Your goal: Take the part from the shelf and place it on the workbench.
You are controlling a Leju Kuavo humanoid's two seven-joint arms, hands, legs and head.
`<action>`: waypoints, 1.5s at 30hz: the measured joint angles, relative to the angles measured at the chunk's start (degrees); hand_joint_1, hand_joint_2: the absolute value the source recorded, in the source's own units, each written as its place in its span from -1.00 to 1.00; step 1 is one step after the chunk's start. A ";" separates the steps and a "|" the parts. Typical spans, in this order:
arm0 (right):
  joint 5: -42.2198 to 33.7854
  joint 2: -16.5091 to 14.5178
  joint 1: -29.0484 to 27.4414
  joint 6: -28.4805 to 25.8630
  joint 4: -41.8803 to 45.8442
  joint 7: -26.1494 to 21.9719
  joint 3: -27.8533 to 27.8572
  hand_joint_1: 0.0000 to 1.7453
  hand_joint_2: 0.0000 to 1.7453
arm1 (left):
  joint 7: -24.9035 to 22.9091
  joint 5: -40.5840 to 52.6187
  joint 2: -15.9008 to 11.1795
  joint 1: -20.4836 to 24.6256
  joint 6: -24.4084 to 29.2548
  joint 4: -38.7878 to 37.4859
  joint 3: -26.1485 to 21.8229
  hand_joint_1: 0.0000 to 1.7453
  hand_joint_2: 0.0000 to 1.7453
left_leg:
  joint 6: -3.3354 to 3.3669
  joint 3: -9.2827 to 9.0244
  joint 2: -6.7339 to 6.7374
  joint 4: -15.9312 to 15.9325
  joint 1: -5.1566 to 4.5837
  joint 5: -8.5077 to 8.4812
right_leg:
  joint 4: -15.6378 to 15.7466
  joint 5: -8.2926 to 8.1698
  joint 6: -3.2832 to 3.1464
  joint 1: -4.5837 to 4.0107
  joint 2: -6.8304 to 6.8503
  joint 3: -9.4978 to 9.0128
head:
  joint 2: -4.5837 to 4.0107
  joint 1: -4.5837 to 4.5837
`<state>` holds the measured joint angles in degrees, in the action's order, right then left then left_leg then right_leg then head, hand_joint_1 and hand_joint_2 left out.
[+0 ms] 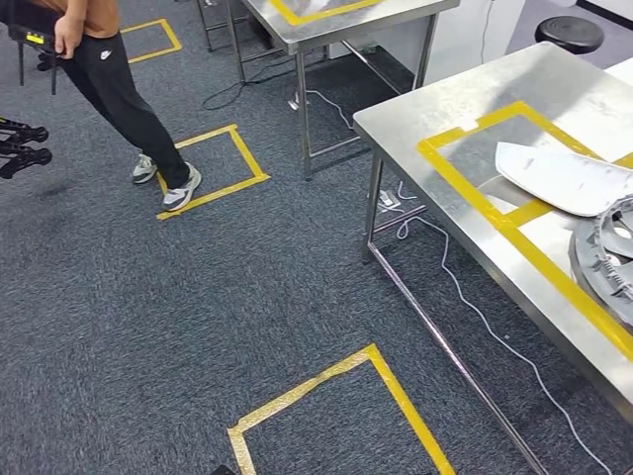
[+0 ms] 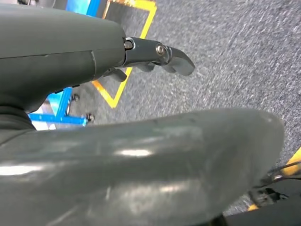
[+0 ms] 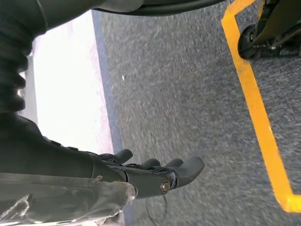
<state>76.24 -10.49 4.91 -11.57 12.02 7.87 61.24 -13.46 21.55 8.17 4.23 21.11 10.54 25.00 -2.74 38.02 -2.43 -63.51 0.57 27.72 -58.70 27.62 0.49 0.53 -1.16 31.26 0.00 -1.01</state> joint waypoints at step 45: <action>8.08 -0.09 -0.16 -6.29 0.00 10.49 -4.62 -1.00 -1.00 | 17.55 -13.27 0.87 -0.22 -5.38 0.00 -12.37 -1.00 -1.00 | 2.59 -5.50 1.76 7.22 -0.38 -2.72 | -4.03 2.25 1.84 -0.66 0.73 2.67 | 0.00 -0.03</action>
<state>84.32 -10.58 4.75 -17.86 12.02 18.36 56.63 4.09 8.28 9.04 4.02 15.73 10.54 12.64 -0.15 32.52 -0.67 -56.29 0.19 25.00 -62.72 29.87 2.33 -0.12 -0.43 33.93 0.00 -1.04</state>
